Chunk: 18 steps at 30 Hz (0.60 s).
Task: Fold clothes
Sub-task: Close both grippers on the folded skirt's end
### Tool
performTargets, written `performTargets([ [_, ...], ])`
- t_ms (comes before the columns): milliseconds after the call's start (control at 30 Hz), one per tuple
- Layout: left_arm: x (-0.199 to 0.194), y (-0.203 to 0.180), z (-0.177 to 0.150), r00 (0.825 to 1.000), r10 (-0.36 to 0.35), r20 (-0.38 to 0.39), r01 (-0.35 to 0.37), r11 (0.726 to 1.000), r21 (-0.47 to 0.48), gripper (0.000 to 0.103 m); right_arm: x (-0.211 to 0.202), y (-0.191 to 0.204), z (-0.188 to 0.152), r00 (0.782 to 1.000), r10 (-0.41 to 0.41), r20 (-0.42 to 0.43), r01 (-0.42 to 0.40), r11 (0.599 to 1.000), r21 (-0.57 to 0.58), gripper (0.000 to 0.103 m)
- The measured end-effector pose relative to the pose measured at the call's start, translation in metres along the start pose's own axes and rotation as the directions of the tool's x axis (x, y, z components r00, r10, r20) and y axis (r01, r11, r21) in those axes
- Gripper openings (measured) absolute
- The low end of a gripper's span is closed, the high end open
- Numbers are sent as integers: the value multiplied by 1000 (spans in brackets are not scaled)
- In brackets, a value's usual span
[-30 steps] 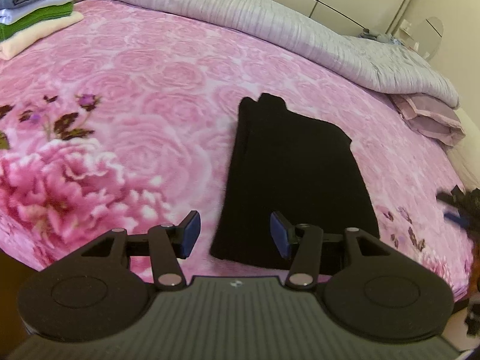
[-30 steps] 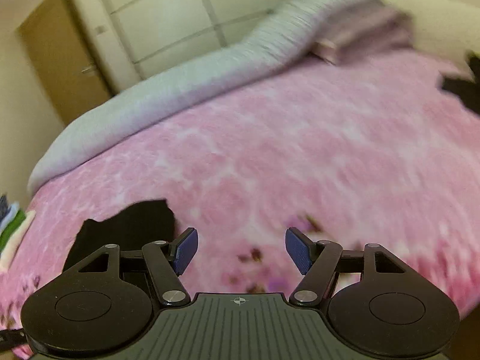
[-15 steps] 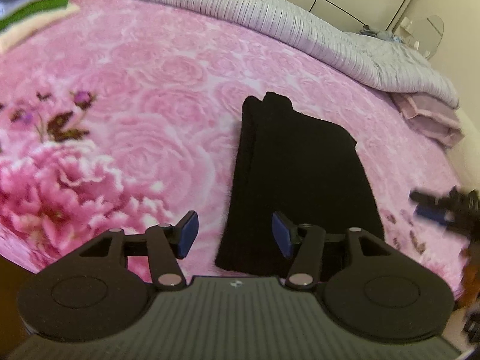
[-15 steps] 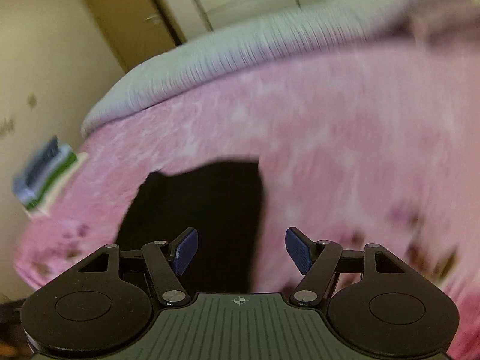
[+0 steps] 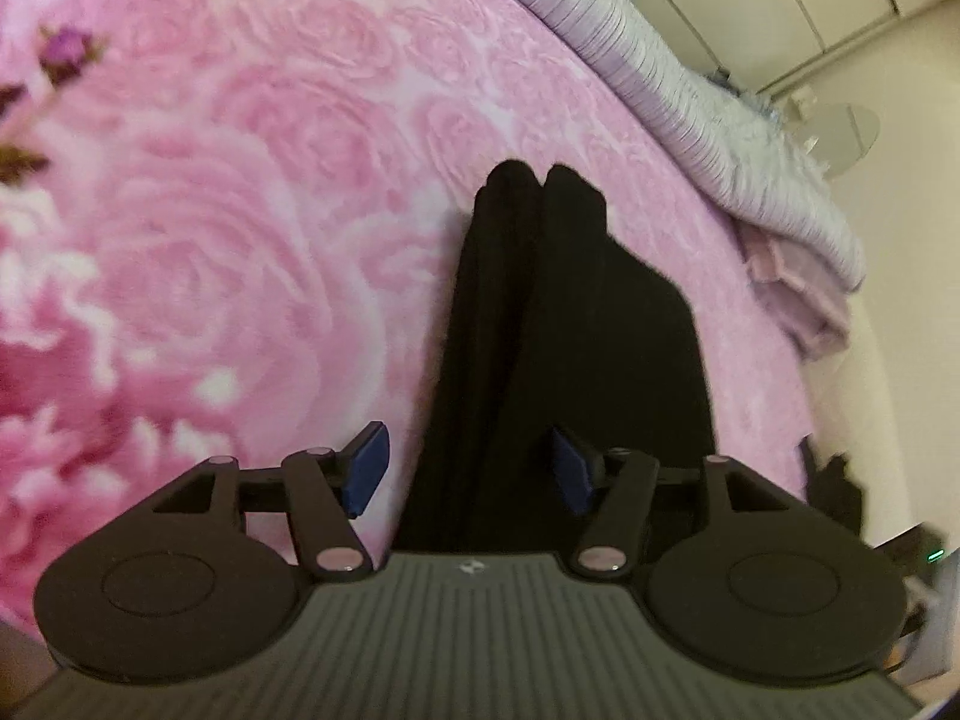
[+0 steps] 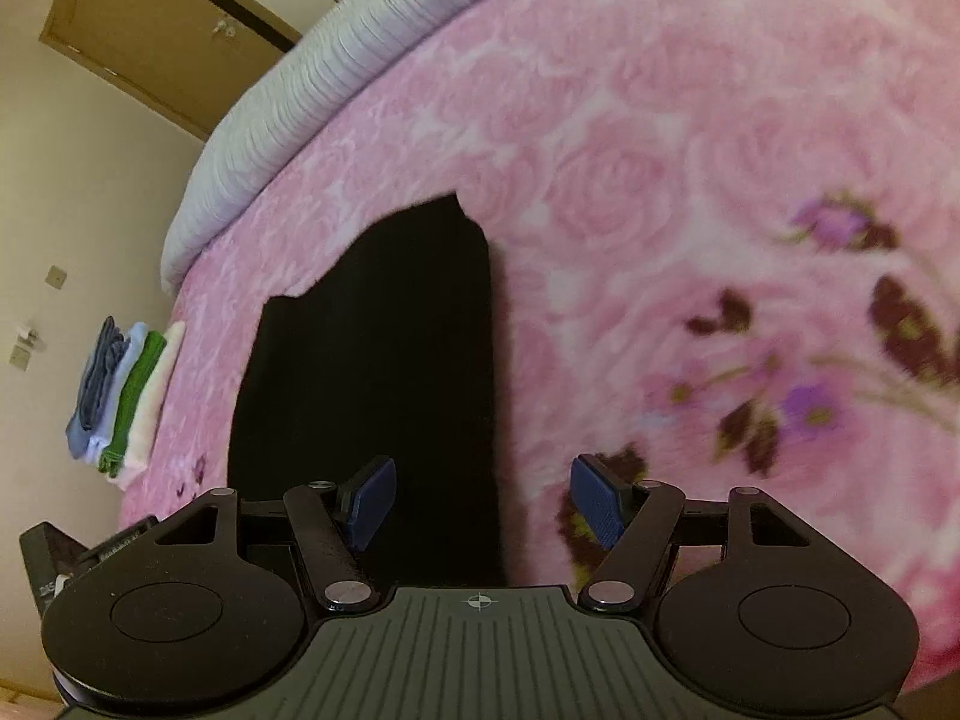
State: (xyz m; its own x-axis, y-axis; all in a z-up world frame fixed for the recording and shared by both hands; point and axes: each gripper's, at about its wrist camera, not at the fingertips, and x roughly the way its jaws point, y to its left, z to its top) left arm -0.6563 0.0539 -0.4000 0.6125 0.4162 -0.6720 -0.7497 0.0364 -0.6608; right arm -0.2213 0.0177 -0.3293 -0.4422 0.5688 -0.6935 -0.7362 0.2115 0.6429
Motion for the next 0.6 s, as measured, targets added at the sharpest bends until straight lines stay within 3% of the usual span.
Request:
performTargets([
  [267, 29, 9, 18, 994, -103, -36, 101, 994, -51, 53, 22, -32, 18, 993, 122, -2, -119, 973, 199, 68],
  [467, 42, 5, 27, 992, -115, -59, 113, 993, -27, 50, 32, -36, 28, 984, 179, 3, -174, 950, 260, 69],
  [600, 43, 7, 27, 990, -127, -66, 126, 992, -28, 49, 35, -31, 28, 969, 246, -9, -237, 943, 235, 70],
])
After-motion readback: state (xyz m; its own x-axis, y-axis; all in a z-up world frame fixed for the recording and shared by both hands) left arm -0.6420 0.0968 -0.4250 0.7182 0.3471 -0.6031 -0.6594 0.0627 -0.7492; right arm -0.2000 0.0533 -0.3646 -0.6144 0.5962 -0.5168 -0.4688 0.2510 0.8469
